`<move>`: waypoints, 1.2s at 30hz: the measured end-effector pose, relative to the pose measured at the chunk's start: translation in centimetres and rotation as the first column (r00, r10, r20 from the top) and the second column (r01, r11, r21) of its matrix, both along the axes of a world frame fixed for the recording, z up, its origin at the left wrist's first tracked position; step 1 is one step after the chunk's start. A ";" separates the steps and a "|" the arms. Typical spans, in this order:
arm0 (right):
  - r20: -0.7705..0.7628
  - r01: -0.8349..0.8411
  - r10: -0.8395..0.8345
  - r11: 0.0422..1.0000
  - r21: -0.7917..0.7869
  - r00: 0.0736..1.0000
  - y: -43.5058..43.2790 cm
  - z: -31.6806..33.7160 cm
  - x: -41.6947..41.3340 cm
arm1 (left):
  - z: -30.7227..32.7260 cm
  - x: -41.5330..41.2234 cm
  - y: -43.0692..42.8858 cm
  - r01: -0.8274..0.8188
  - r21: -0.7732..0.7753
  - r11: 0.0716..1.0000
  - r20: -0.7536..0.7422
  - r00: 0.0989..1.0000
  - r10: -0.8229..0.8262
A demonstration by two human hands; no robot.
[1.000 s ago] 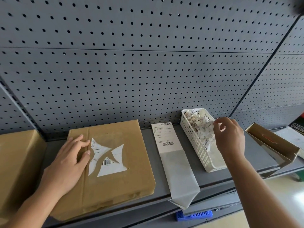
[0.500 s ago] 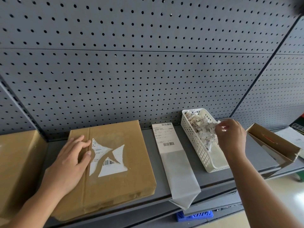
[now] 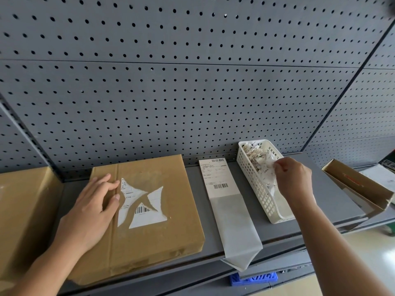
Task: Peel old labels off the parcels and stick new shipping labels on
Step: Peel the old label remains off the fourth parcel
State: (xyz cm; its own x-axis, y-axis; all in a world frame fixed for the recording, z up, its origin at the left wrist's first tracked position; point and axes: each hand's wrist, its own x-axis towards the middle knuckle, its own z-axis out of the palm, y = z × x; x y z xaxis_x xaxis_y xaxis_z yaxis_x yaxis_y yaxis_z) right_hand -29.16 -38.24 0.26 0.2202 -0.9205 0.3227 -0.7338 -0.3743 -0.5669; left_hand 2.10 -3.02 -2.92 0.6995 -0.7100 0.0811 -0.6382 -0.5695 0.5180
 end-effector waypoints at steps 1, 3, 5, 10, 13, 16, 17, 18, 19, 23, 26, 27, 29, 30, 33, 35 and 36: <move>-0.002 -0.001 0.001 1.000 0.015 1.000 0.0 0.0 0.0 | 0.0 0.0 0.0 0.000 -0.002 1.000 0.000 1.000 0.000; -0.002 0.006 -0.006 0.999 0.043 1.000 0.2 0.2 0.1 | -0.1 0.1 0.0 0.001 -0.015 1.000 -0.002 1.000 -0.001; 0.001 0.015 -0.015 0.999 0.037 1.000 0.2 0.4 0.0 | -0.1 0.1 0.0 0.001 -0.020 1.000 -0.003 1.000 -0.001; 0.035 0.050 -0.051 0.998 0.042 0.998 0.3 1.0 -0.2 | -0.2 0.1 0.0 -0.005 -0.014 1.000 -0.001 1.000 0.005; 0.087 0.038 -0.047 0.994 0.101 0.995 0.4 1.6 -0.2 | -0.1 -0.1 -0.1 -0.010 -0.011 1.000 -0.002 1.000 0.010; 0.149 0.012 -0.036 0.987 0.159 0.988 0.6 2.2 -0.3 | 0.0 -0.2 -0.1 -0.012 -0.011 1.000 -0.003 1.000 0.012; 0.165 0.005 -0.033 0.986 0.166 0.986 0.7 2.3 -0.4 | 0.0 -0.1 -0.1 -0.012 -0.010 1.000 -0.003 1.000 0.012; 0.179 0.001 -0.032 0.985 0.172 0.983 0.7 2.5 -0.4 | 0.0 -0.1 0.0 -0.011 -0.008 1.000 -0.002 1.000 0.011; 0.186 -0.001 -0.032 0.984 0.177 0.982 0.7 2.6 -0.5 | 0.1 -0.1 0.0 -0.010 -0.006 1.000 -0.002 1.000 0.010; 0.230 -0.012 -0.036 0.979 0.204 0.972 0.7 2.9 -0.8 | 0.1 -0.1 -0.1 -0.006 0.000 1.000 -0.003 1.000 0.006; 0.183 -0.020 -0.013 0.984 0.177 0.983 0.8 3.0 -0.8 | 0.0 0.0 0.0 0.001 0.002 1.000 -0.001 1.000 -0.001; 0.159 -0.010 -0.015 0.988 0.154 0.987 0.8 3.0 -0.8 | 0.0 0.0 0.0 0.002 0.002 1.000 -0.003 1.000 -0.002; 0.123 0.015 -0.026 0.996 0.088 0.992 0.8 2.9 -0.7 | 0.0 0.0 0.0 0.004 0.002 1.000 -0.005 1.000 -0.004; 0.108 0.020 -0.025 0.998 0.052 0.994 0.9 2.9 -0.6 | 0.0 0.0 0.0 0.004 0.003 1.000 -0.005 1.000 -0.004; 0.094 0.015 -0.014 1.000 -0.017 0.995 1.2 2.7 -0.3 | 0.1 0.0 0.1 -0.001 0.006 1.000 -0.007 1.000 0.001; 0.089 0.016 -0.012 0.999 -0.046 0.996 1.5 2.8 -0.3 | 0.2 0.0 0.1 -0.006 0.004 1.000 -0.005 1.000 0.006; 0.088 0.014 -0.009 0.998 -0.058 0.996 1.6 2.9 -0.2 | 0.2 0.0 0.1 -0.007 0.005 1.000 -0.003 1.000 0.007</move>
State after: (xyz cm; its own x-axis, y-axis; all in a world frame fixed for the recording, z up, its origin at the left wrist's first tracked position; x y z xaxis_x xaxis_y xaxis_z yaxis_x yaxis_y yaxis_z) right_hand -29.37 -36.64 3.17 0.1782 -0.9017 0.3939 -0.6868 -0.4007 -0.6065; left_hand 2.06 -2.92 -2.69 0.7048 -0.7055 0.0751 -0.6323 -0.5766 0.5173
